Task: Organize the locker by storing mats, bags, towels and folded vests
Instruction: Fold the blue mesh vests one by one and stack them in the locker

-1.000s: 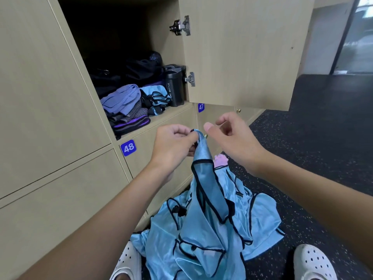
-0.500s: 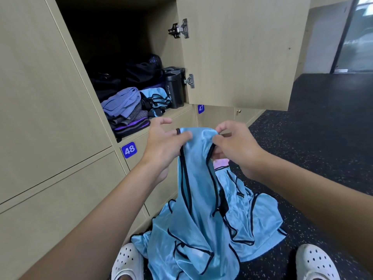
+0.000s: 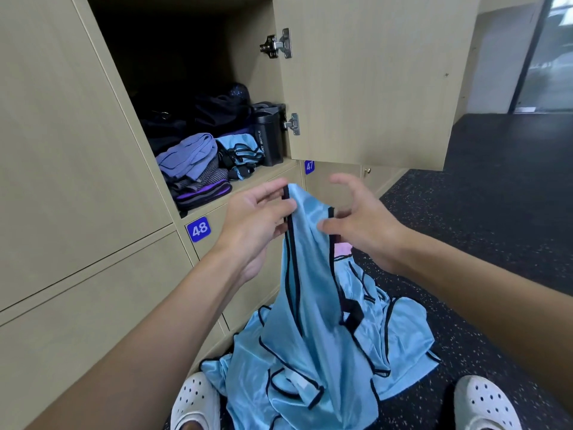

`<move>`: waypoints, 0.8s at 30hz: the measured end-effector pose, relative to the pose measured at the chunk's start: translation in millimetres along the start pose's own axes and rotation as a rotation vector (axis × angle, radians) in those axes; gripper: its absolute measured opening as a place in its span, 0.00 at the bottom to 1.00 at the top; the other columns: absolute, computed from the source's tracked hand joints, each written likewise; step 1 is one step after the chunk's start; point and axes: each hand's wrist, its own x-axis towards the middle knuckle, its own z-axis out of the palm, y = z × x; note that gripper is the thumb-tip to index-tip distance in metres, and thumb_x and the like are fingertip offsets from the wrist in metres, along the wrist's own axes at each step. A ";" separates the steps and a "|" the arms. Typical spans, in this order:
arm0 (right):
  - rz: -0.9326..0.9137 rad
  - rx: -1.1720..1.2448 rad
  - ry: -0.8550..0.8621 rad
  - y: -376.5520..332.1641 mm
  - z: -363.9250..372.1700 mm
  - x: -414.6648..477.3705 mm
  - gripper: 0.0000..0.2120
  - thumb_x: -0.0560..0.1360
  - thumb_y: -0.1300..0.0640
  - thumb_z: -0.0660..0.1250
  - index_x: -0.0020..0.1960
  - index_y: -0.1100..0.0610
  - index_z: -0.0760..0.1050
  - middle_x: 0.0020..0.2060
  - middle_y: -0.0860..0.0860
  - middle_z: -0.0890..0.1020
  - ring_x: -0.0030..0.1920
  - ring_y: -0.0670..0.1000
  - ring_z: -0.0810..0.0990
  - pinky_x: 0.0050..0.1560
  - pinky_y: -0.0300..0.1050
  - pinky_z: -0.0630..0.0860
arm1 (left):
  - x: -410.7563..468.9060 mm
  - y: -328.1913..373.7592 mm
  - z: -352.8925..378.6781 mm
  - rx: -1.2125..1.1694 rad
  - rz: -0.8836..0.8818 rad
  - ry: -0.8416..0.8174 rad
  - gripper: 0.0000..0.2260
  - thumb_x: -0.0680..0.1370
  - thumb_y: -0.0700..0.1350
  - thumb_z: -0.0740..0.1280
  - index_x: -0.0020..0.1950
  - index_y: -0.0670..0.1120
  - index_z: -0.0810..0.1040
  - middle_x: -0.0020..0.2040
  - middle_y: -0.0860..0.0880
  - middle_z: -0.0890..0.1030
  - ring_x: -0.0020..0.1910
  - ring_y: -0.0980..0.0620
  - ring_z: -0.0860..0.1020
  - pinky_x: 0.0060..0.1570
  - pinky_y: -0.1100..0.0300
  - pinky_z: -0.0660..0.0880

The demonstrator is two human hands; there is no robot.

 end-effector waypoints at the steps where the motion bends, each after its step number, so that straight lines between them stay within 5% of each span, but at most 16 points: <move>1: -0.017 0.022 0.031 -1.7 0.9 0.9 0.26 0.76 0.69 0.66 0.65 0.45 0.67 0.45 0.63 0.78 0.41 0.55 0.74 0.46 0.54 0.76 | -0.8 -2.2 -0.4 0.016 -0.003 -0.034 0.26 0.76 0.32 0.70 0.72 0.50 0.74 0.65 0.54 0.78 0.50 0.56 0.83 0.52 0.53 0.81; 4: -0.055 0.078 0.129 -6.7 0.6 4.1 0.15 0.78 0.69 0.59 0.51 0.50 0.76 0.48 0.62 0.80 0.43 0.56 0.75 0.52 0.59 0.78 | -3.7 -12.0 1.8 0.070 -0.035 -0.102 0.33 0.75 0.30 0.71 0.75 0.54 0.69 0.66 0.60 0.76 0.52 0.56 0.83 0.45 0.58 0.79; 6: -0.071 0.068 0.182 -9.1 -4.5 5.3 0.13 0.79 0.67 0.58 0.48 0.54 0.79 0.41 0.56 0.78 0.40 0.52 0.73 0.45 0.49 0.75 | -3.6 -14.2 3.0 0.069 -0.043 -0.082 0.27 0.75 0.28 0.69 0.71 0.47 0.74 0.57 0.58 0.82 0.47 0.56 0.84 0.45 0.59 0.80; 9: -0.092 -0.004 0.092 -11.8 -14.2 5.1 0.08 0.78 0.62 0.67 0.56 0.61 0.79 0.48 0.52 0.79 0.49 0.47 0.76 0.54 0.41 0.71 | 2.1 -13.0 2.4 0.042 -0.048 -0.050 0.22 0.73 0.27 0.71 0.65 0.42 0.78 0.65 0.47 0.79 0.55 0.48 0.83 0.55 0.55 0.80; 12: -0.079 -0.274 -0.015 -8.9 -18.1 5.3 0.23 0.74 0.60 0.73 0.68 0.59 0.73 0.58 0.51 0.78 0.58 0.49 0.76 0.56 0.38 0.70 | 2.1 -11.8 4.2 0.058 -0.039 -0.022 0.19 0.70 0.30 0.74 0.59 0.42 0.80 0.60 0.41 0.82 0.59 0.43 0.81 0.64 0.49 0.76; 16: -0.208 -0.425 0.031 -9.3 -14.7 5.7 0.06 0.78 0.58 0.67 0.46 0.58 0.81 0.37 0.51 0.76 0.36 0.46 0.72 0.37 0.36 0.68 | -2.7 -13.5 10.2 0.104 -0.020 -0.022 0.13 0.74 0.29 0.70 0.52 0.44 0.81 0.53 0.39 0.84 0.57 0.42 0.82 0.63 0.50 0.77; 19: -0.304 -0.610 0.122 -3.2 -15.9 7.9 0.09 0.80 0.59 0.63 0.41 0.52 0.74 0.49 0.50 0.70 0.52 0.48 0.71 0.54 0.40 0.65 | -2.6 -15.6 9.2 0.162 0.024 -0.015 0.12 0.75 0.31 0.71 0.49 0.47 0.82 0.51 0.41 0.85 0.53 0.46 0.83 0.60 0.54 0.79; 22: -0.334 -0.591 0.011 -2.5 -21.9 3.5 0.01 0.80 0.56 0.64 0.49 0.52 0.73 0.58 0.48 0.72 0.56 0.47 0.73 0.56 0.43 0.65 | -4.6 -13.4 8.7 0.199 0.083 -0.019 0.11 0.75 0.32 0.72 0.47 0.48 0.83 0.46 0.44 0.85 0.45 0.52 0.82 0.53 0.60 0.79; 24: -0.263 -0.439 -0.183 -3.8 -22.5 -1.3 0.17 0.77 0.51 0.69 0.64 0.50 0.70 0.61 0.44 0.74 0.46 0.36 0.73 0.54 0.41 0.67 | -5.4 -9.6 8.3 0.201 0.118 -0.012 0.10 0.74 0.33 0.73 0.48 0.48 0.83 0.44 0.46 0.85 0.44 0.53 0.82 0.51 0.62 0.79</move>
